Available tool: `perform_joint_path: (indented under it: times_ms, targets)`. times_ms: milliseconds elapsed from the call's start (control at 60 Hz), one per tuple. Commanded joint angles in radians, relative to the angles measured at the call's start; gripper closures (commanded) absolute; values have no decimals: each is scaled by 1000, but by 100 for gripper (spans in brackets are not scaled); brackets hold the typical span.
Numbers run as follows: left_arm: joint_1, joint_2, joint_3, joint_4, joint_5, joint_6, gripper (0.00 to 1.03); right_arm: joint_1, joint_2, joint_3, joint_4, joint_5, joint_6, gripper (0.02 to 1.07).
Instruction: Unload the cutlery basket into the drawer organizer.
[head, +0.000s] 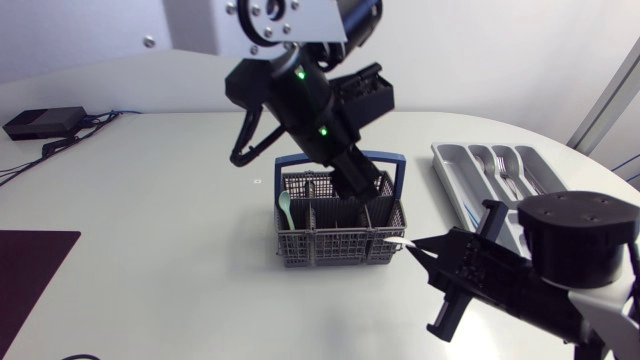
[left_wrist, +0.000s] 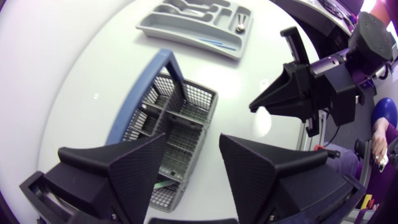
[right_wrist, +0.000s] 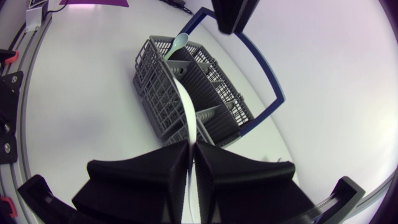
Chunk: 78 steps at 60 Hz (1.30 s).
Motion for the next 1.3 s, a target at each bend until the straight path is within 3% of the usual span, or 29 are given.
perform_joint_path:
  times_ms: [0,83,233,367,583,933,1117,1283]
  targets:
    - [20,-78,-51,48,-6,8,38,-117,-18,-2,-39,-87,-47,94]
    - [28,-116,-100,100,-23,19,38,-239,-19,3,-70,-199,-84,94]
    - [43,-199,-224,241,-50,48,38,-387,-18,0,-102,-316,-150,94]
    - [68,-230,-270,261,-61,76,38,-536,-15,4,-139,-425,-224,94]
    - [95,-270,-337,290,-76,114,38,-739,16,26,-195,-521,-360,94]
    - [86,-312,-422,331,-113,142,37,-927,77,172,-375,-561,-540,97]
    - [91,-328,-455,341,-116,152,37,-1016,148,235,-419,-530,-664,97]
    - [97,-340,-497,361,-124,172,37,-1091,239,262,-418,-445,-799,97]
